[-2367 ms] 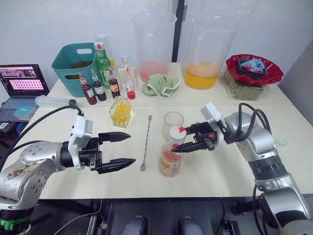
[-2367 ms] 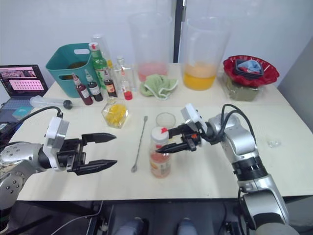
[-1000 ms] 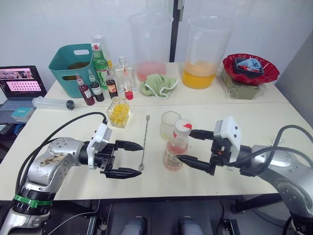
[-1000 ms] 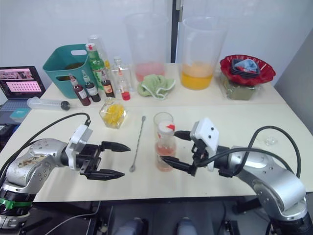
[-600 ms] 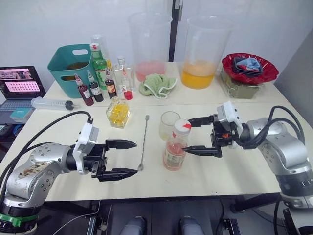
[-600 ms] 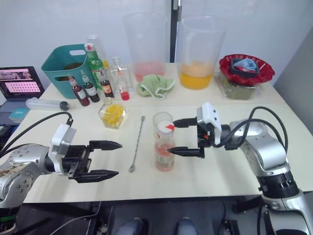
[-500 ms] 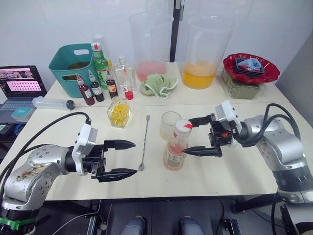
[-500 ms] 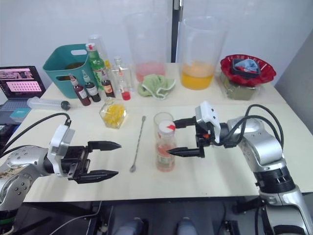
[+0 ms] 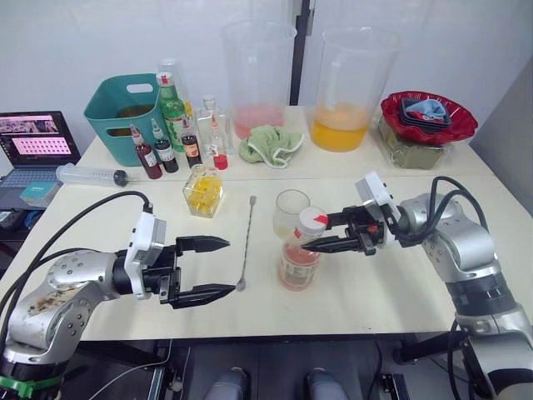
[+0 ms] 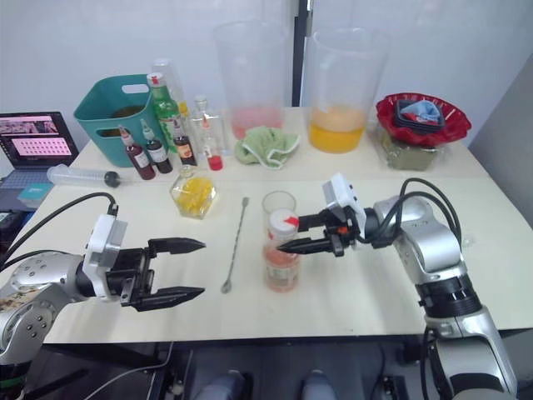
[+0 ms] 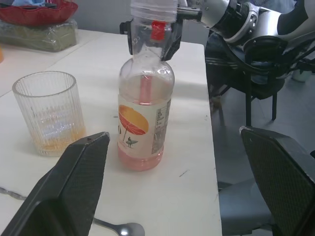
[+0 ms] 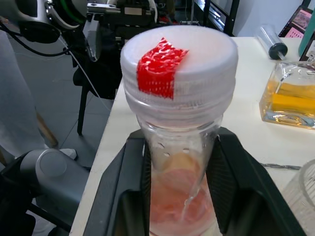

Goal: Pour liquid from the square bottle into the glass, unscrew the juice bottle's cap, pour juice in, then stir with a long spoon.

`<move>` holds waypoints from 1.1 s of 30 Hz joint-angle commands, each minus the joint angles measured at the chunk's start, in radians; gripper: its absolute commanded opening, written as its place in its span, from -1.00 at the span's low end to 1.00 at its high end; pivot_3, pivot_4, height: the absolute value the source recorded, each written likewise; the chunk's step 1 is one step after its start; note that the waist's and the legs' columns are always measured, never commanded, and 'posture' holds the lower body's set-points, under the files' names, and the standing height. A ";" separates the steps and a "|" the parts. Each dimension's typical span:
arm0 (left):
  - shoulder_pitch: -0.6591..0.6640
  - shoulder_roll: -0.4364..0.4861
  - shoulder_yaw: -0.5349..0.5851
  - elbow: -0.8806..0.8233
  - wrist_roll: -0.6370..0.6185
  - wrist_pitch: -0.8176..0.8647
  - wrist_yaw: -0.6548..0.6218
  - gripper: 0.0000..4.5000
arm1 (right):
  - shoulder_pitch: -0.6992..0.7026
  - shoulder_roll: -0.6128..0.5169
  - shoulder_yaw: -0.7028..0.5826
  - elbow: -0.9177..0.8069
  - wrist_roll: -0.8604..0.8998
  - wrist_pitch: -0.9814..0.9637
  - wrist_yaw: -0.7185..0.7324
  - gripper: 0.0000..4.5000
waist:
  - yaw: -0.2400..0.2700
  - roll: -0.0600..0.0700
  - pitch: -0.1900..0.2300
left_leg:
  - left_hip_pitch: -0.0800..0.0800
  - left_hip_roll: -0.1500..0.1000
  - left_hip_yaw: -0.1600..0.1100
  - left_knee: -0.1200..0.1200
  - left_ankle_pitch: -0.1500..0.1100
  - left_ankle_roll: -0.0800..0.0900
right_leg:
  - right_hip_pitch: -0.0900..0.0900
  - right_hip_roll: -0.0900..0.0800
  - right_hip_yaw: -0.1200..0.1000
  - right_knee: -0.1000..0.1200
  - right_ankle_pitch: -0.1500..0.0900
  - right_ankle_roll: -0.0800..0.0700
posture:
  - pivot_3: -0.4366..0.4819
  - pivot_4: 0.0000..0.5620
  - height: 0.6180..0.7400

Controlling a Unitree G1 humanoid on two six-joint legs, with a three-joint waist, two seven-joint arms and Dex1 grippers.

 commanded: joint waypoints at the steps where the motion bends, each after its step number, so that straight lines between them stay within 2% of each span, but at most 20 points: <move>1: -0.041 -0.012 -0.027 0.030 0.010 -0.033 -0.029 1.00 | 0.029 -0.016 -0.083 -0.107 0.042 0.040 -0.080 -0.55 | 0.001 0.000 0.000 | 0.000 0.000 0.000 0.000 0.000 0.000 | 0.000 0.000 0.000 0.000 0.000 0.000 | -0.05 -0.47 1.00; 5: -0.081 -0.029 -0.066 0.070 0.029 -0.050 -0.050 1.00 | 0.091 -0.031 -0.138 -0.221 0.077 0.117 -0.184 -0.55 | 0.000 0.000 0.000 | 0.000 0.000 0.000 0.000 0.000 0.000 | -0.001 0.000 0.000 0.001 0.000 0.000 | -0.05 -0.47 1.00; 11: -0.170 -0.057 -0.133 0.178 0.059 -0.078 -0.127 1.00 | 0.234 0.001 -0.218 -0.518 0.146 0.302 -0.507 -0.55 | 0.000 0.000 0.000 | 0.000 0.000 0.000 0.000 0.000 0.000 | -0.001 0.000 0.000 0.002 0.000 0.000 | -0.05 -0.47 1.00; 17: -0.278 -0.093 -0.196 0.297 0.091 -0.099 -0.199 1.00 | 0.356 0.122 -0.235 -0.697 0.196 0.424 -0.822 -0.55 | 0.000 0.000 0.000 | 0.000 0.000 0.000 0.000 0.000 0.000 | -0.001 0.000 0.000 0.002 0.000 0.000 | -0.05 -0.47 1.00; 22: -0.304 -0.102 -0.202 0.325 0.106 -0.106 -0.224 1.00 | 0.382 0.139 -0.213 -0.742 0.183 0.462 -0.928 -0.55 | -0.003 0.000 0.000 | 0.000 0.000 0.000 0.000 0.000 0.000 | -0.001 0.000 0.000 0.002 0.000 0.000 | -0.05 -0.47 1.00; 28: -0.299 -0.101 -0.199 0.323 0.116 -0.104 -0.231 1.00 | 0.389 0.135 -0.184 -0.738 0.233 0.494 -0.946 -0.55 | -0.004 0.000 0.000 | 0.000 0.000 0.000 0.000 0.000 0.000 | 0.000 0.000 0.000 0.002 0.000 0.000 | -0.05 -0.47 1.00; 30: -0.297 -0.100 -0.196 0.321 0.120 -0.104 -0.227 1.00 | 0.381 0.125 -0.199 -0.725 0.256 0.495 -0.936 -0.08 | -0.004 0.000 0.000 | 0.000 0.000 0.000 0.000 0.000 0.000 | 0.000 0.000 0.000 0.002 0.000 0.000 | -0.05 -0.47 1.00; 33: -0.293 -0.103 -0.185 0.314 0.125 -0.106 -0.213 1.00 | 0.356 0.087 -0.226 -0.697 0.296 0.501 -0.895 0.37 | -0.004 0.000 0.000 | 0.000 0.000 0.000 0.000 0.000 0.000 | 0.000 0.000 0.000 0.002 0.000 0.000 | -0.05 -0.47 1.00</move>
